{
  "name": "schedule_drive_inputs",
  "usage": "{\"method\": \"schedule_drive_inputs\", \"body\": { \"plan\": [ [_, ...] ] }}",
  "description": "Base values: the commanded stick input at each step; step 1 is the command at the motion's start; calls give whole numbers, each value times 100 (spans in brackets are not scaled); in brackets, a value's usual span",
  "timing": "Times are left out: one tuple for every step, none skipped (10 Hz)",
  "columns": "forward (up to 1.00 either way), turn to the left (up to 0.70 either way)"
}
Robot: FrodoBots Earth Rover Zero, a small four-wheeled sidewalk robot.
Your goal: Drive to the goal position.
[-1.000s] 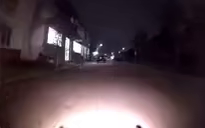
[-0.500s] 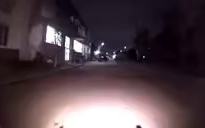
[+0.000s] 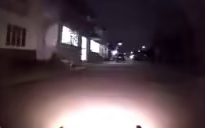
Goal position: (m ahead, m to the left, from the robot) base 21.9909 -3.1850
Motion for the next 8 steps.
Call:
{"method": "schedule_drive_inputs", "body": {
  "plan": [
    [70, 2],
    [70, 2],
    [70, 2],
    [70, 2],
    [70, 2],
    [70, 2],
    [70, 2],
    [70, 2]
  ]
}}
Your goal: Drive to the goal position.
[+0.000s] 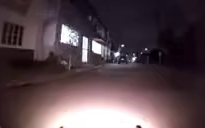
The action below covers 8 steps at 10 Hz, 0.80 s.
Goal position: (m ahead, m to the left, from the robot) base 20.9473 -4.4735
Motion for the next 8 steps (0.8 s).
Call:
{"method": "schedule_drive_inputs", "body": {
  "plan": [
    [70, 2],
    [70, 2],
    [70, 0],
    [70, 0],
    [70, 0],
    [70, 0],
    [70, 0],
    [70, 0]
  ]
}}
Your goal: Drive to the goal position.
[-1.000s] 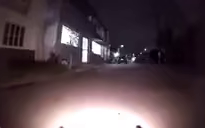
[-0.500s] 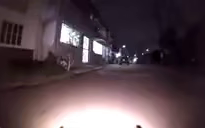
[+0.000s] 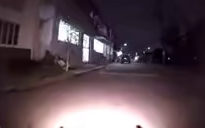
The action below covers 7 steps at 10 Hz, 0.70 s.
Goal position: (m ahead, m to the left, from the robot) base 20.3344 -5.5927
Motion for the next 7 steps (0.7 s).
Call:
{"method": "schedule_drive_inputs", "body": {
  "plan": [
    [70, 0],
    [70, 0],
    [70, 0],
    [70, 0],
    [70, 0],
    [70, 0],
    [70, 0]
  ]
}}
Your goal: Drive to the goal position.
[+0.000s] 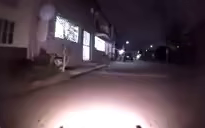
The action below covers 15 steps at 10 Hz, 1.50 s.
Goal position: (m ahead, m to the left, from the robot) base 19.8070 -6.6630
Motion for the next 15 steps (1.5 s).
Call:
{"method": "schedule_drive_inputs", "body": {
  "plan": [
    [70, 0],
    [70, -1],
    [70, -4],
    [70, -23],
    [70, -33],
    [70, -6],
    [70, 0],
    [70, 0],
    [70, 0],
    [70, 0],
    [70, 0],
    [70, 0],
    [70, 0],
    [70, 0],
    [70, 0]
  ]
}}
